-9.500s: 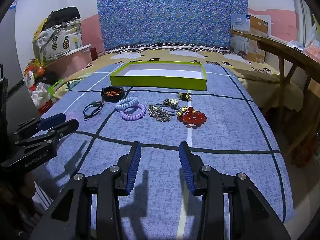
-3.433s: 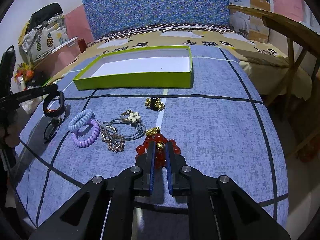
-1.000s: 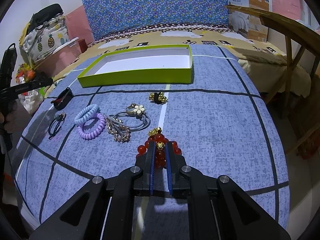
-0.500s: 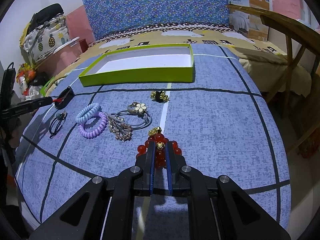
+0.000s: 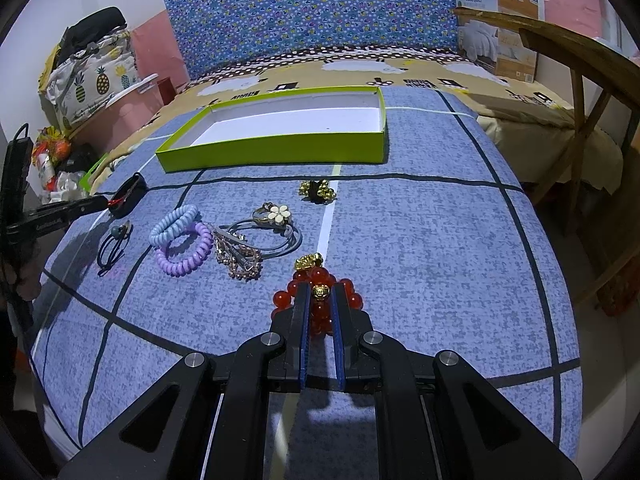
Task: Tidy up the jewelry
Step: 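Lift the red-beaded bracelet with the right gripper while the left lifts the red-cord tie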
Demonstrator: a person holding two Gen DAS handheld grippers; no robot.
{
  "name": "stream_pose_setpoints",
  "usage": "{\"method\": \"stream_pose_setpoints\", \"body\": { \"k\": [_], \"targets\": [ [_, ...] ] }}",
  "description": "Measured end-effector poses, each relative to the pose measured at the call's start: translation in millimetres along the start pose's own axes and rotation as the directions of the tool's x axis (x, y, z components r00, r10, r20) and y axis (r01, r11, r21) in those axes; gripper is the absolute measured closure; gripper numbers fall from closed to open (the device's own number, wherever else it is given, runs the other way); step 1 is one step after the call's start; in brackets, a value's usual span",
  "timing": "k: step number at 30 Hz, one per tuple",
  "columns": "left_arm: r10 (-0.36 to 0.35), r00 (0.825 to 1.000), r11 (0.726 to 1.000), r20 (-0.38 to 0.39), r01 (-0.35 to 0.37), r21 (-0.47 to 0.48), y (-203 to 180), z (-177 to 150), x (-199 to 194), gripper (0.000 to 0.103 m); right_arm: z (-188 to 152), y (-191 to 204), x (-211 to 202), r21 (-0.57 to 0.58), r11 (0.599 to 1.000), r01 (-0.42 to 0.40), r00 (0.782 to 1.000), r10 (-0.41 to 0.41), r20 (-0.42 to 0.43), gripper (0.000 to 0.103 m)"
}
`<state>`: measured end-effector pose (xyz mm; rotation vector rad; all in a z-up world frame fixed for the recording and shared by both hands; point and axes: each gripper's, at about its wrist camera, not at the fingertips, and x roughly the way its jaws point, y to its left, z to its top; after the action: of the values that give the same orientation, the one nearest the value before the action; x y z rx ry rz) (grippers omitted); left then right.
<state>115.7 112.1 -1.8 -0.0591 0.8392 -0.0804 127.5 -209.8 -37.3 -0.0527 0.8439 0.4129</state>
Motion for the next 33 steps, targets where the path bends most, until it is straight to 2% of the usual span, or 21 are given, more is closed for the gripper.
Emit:
{"method": "stream_pose_setpoints", "body": {
  "k": [6,9,11,12,13,20,27,33],
  "targets": [
    [-0.01,0.998,1.0,0.058,0.01,-0.002,2,3,-17,0.103,0,0,0,0.0,1.0,0.0,1.0,0.0,-0.001,0.093],
    [-0.033,0.998,0.999,0.057,0.034,-0.01,6,5,-16,0.1,0,0,0,0.001,1.0,0.0,1.0,0.0,0.0,0.093],
    [-0.016,0.999,0.999,0.036,0.017,-0.031,10,3,-11,0.074,0,0,0,0.001,1.0,0.0,1.0,0.0,0.0,0.093],
    [-0.014,0.999,0.999,0.03,0.016,-0.039,10,2,-9,0.055,0,0,0,0.001,1.0,0.001,1.0,-0.001,0.0,0.093],
    [-0.019,0.999,0.999,0.028,0.02,-0.05,12,0,-7,0.053,0,0,0,0.001,1.0,0.001,1.0,-0.001,0.0,0.093],
    [-0.012,1.0,0.998,-0.011,0.011,-0.056,10,-3,8,0.053,0,-1,0,0.0,1.0,0.001,1.0,-0.001,-0.001,0.093],
    [0.005,1.0,0.999,-0.016,-0.006,-0.054,9,-1,11,0.078,-1,-1,0,-0.001,1.0,0.004,1.0,-0.004,-0.001,0.093],
    [0.015,1.0,0.998,-0.013,-0.016,-0.055,11,-3,9,0.084,-1,-1,0,-0.001,1.0,0.004,1.0,-0.004,-0.001,0.093]
  ]
}}
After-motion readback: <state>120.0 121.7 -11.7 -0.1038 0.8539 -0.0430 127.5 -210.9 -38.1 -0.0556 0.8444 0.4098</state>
